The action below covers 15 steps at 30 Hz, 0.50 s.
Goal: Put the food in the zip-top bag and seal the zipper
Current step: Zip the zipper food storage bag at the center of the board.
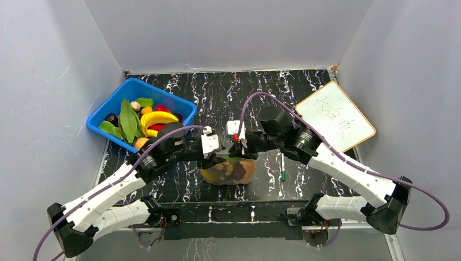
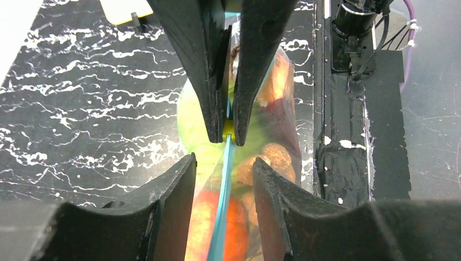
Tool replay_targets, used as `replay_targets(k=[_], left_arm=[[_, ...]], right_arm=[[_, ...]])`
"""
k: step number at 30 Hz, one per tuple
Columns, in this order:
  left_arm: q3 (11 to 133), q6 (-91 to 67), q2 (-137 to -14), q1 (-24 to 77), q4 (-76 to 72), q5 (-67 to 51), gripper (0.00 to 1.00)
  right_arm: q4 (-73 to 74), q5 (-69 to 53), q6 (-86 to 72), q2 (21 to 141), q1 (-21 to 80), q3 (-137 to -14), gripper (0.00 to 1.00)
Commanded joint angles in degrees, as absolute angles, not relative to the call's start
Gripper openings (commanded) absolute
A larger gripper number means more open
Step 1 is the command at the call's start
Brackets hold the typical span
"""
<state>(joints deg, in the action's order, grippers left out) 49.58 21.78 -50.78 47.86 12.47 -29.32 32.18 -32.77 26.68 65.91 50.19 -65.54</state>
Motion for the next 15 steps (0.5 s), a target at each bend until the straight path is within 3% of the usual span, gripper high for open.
replay_targets(k=[1, 3, 4, 6, 7, 15], left_arm=[[51.39, 20.70, -52.87, 48.18, 12.54, -28.26, 0.42], [51.90, 20.93, -53.86, 48.17, 12.65, -28.10, 0.40], [52.20, 21.04, -54.29, 48.21, 12.66, -28.54, 0.32], [52.97, 21.22, -55.06, 48.16, 12.95, -29.66, 0.04], [53.15, 21.09, -55.20, 48.16, 13.00, -29.60, 0.00], [49.63, 16.47, -48.50, 46.03, 11.28, -24.15, 0.00]], right_arm=[[25.79, -34.49, 26.37, 62.85, 50.18, -66.92, 0.00], [25.60, -34.58, 26.37, 62.55, 50.19, -66.52, 0.00], [25.52, -34.40, 26.37, 62.35, 50.19, -66.31, 0.00], [25.60, -34.24, 26.37, 62.12, 50.16, -65.77, 0.00], [25.73, -34.09, 26.32, 61.99, 50.18, -65.44, 0.00], [30.03, -24.22, 23.53, 58.32, 50.10, -61.67, 0.00]])
